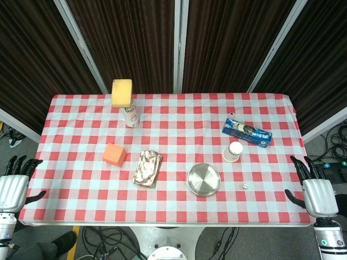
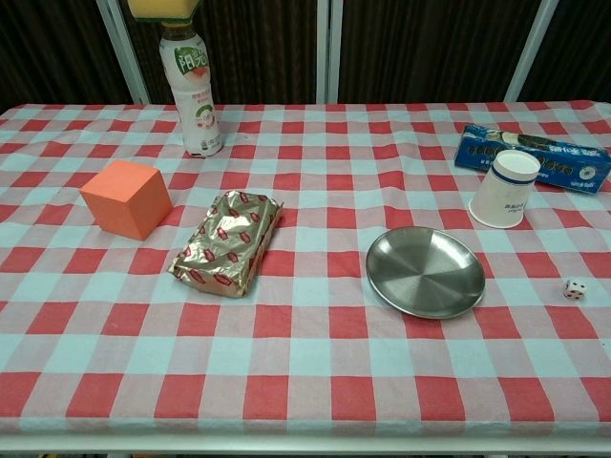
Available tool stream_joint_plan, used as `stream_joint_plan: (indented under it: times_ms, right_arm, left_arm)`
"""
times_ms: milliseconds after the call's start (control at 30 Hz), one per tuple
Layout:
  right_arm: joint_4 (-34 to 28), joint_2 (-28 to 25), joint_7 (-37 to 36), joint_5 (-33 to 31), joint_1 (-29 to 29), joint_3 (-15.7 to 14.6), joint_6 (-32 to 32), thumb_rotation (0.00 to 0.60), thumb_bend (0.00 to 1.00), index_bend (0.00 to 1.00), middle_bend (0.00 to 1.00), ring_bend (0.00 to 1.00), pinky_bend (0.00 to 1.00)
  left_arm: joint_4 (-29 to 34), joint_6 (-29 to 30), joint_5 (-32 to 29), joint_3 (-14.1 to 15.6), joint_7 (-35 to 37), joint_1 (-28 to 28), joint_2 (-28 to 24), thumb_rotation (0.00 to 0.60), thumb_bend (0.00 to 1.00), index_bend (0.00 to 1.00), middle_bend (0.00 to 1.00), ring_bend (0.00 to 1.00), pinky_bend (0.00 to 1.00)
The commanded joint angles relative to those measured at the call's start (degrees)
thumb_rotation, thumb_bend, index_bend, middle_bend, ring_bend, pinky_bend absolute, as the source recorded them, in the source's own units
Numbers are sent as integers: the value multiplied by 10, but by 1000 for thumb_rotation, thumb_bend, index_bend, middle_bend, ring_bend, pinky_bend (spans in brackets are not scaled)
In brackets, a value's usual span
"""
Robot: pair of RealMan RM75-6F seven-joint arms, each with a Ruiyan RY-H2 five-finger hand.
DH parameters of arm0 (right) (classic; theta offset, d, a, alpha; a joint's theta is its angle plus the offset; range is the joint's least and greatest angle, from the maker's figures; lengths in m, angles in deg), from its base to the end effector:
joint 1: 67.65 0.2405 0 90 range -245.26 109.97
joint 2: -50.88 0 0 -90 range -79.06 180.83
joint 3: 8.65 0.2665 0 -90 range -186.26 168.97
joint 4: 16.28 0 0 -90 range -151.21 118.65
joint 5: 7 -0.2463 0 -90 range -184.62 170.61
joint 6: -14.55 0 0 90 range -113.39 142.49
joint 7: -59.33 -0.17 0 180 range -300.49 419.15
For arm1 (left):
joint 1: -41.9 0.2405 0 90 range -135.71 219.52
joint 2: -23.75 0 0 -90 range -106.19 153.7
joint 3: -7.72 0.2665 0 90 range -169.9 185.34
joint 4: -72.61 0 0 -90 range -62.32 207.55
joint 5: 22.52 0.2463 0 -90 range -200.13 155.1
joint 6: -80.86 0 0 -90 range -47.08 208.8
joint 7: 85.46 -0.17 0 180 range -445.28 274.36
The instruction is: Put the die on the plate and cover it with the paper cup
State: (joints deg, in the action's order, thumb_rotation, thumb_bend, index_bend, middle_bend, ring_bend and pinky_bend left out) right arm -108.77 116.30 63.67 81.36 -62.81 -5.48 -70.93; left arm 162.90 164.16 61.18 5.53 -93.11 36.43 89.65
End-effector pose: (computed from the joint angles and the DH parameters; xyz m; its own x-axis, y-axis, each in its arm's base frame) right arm -0.3237 -0.2116 0.1214 0.4436 0.0120 0.8961 -0.8947 -0.0514 0.4436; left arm -0.3463 0.2119 0.1193 0.5150 0.0429 0.8561 0.8564 0.0166 -0.5160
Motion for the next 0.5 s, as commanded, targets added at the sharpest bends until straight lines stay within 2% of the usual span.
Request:
stream_joint_plan:
  times_ms: [33, 267, 367, 500]
  right_arm:
    - [-2, -1, -3, -1, 2, 0, 3, 600, 105, 20, 179, 67, 199]
    - [-7, -4, -18, 9, 7, -6, 12, 600, 105, 55, 216, 106, 229]
    - [-8, -5, -25, 21, 17, -13, 30, 600, 109, 125, 284, 167, 259]
    - [-6, 3, -12, 37, 47, -22, 80, 600, 145, 270, 374, 240, 316]
  left_arm:
    - [-2, 0, 0, -1, 1, 0, 2, 600, 0, 184, 180, 71, 0]
    - [-4, 6, 6, -1, 2, 0, 4, 600, 0, 184, 179, 71, 0]
    - [-4, 8, 7, -1, 4, 0, 4, 600, 0, 184, 179, 71, 0]
    - [-4, 7, 9, 1, 5, -1, 4, 600, 0, 184, 180, 71, 0]
